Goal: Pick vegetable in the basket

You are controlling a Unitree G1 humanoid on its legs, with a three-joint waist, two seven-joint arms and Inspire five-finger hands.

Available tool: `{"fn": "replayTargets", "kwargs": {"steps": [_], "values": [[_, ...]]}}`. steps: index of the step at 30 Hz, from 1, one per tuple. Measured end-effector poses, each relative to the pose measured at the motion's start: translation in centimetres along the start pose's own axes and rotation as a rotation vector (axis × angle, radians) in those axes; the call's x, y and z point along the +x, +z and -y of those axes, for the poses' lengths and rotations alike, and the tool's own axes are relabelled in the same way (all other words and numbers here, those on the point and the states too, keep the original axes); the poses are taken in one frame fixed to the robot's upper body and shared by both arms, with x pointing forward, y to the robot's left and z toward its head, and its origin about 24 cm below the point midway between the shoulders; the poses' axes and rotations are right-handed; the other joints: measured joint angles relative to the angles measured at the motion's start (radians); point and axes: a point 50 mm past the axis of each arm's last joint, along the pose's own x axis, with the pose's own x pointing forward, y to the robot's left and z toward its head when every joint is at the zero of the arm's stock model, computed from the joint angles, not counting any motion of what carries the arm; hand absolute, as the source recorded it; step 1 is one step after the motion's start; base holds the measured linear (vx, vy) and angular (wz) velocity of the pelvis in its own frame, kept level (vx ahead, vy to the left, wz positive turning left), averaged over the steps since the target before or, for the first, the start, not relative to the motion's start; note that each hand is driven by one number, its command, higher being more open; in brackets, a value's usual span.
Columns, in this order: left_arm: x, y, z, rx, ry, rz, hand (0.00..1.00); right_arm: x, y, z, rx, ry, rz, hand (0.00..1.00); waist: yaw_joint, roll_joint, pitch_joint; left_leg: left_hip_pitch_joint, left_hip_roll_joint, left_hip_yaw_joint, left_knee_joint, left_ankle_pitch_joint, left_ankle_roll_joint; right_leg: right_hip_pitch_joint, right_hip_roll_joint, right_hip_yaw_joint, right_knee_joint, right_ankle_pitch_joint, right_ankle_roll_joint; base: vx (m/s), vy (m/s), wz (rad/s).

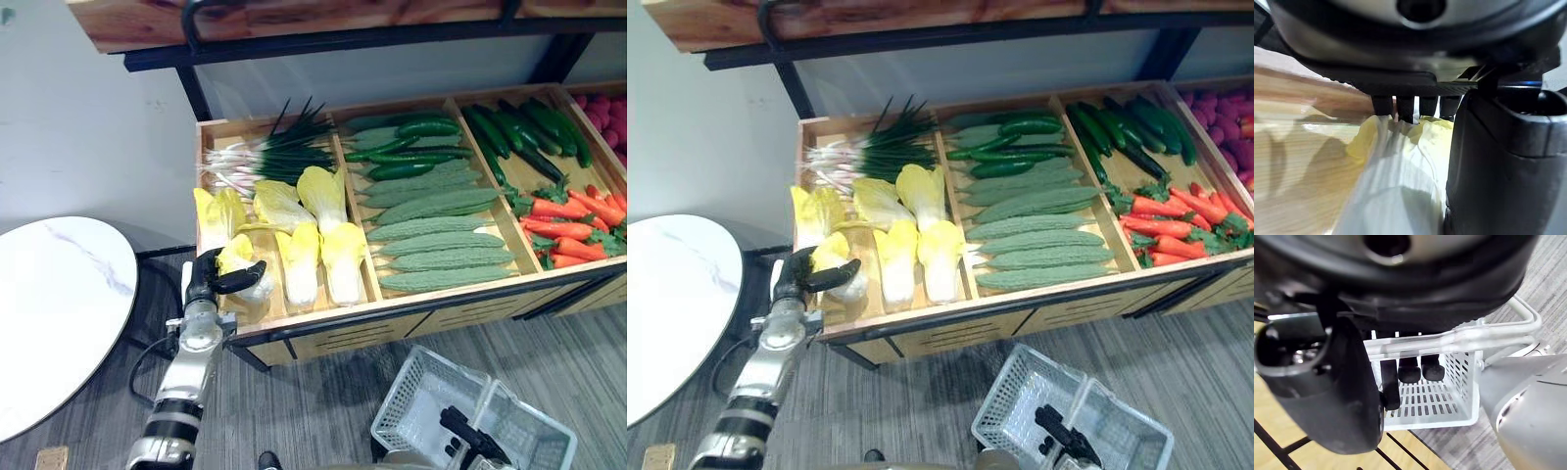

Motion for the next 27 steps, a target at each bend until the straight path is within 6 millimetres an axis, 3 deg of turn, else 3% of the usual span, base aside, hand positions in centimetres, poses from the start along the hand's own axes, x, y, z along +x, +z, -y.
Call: {"fn": "replayTargets", "kwargs": {"steps": [4,10,13,21,25,26,27], "values": [[-0.1,1.1,-1.2,-0.063,0.008,0.026,0.0,-0.6,-0.8,1.7,0.095,-0.058,-0.007,0.0,0.014,0.002,-0.024,0.023,0.0,0.001,0.0,0.0,0.0,0.024,0.0,-0.001,0.0,-0.003,-0.001,-0.04,-0.004,0.0],[-0.8,2.6,-1.6,-0.194,-0.059,0.074,0.0,-1.6,-2.8,4.1,0.181,-0.14,-0.047,0.0,0.034,0.002,-0.073,0.015,-0.001,0.001,-0.001,-0.005,0.004,0.022,0.001,0.001,0.0,-0.006,-0.003,-0.08,-0.013,0.0],[-1.1,3.3,-1.0,-0.283,-0.173,0.093,0.0,-2.2,-4.1,5.2,0.222,-0.178,-0.066,0.0,0.049,-0.002,-0.09,0.013,-0.002,0.001,-0.001,-0.005,0.004,0.022,0.003,0.003,0.0,-0.005,-0.003,0.0,0.0,0.0],[-1.8,3.3,0.5,-0.503,-0.4,0.074,0.0,-2.0,-4.7,4.3,0.223,-0.148,-0.079,0.0,0.05,-0.023,-0.107,0.006,-0.003,0.007,-0.001,-0.005,0.004,0.01,0.005,0.012,0.001,-0.005,-0.003,0.0,-0.004,-0.01],[-2.8,1.5,1.0,-0.545,-0.455,0.013,0.0,-1.9,-4.5,4.2,0.203,-0.139,-0.08,0.0,0.047,-0.017,-0.115,0.011,-0.003,0.012,-0.001,-0.007,0.005,0.011,0.005,0.014,0.001,-0.005,-0.004,-0.02,-0.015,-0.05],[-4.3,-1.0,1.7,-0.569,-0.506,-0.087,0.0,-1.9,-4.3,4.1,0.184,-0.13,-0.086,0.0,0.044,-0.019,-0.118,0.021,-0.004,0.012,-0.001,-0.008,0.006,0.011,0.003,0.012,0.005,-0.006,-0.004,-0.04,-0.022,-0.02],[-4.4,-1.2,1.6,-0.576,-0.505,-0.097,0.0,-1.9,-4.3,4.1,0.182,-0.13,-0.087,0.0,0.044,-0.02,-0.12,0.021,-0.005,0.012,-0.001,-0.008,0.006,0.011,0.003,0.011,0.005,-0.006,-0.004,-0.04,-0.016,-0.01]]}}
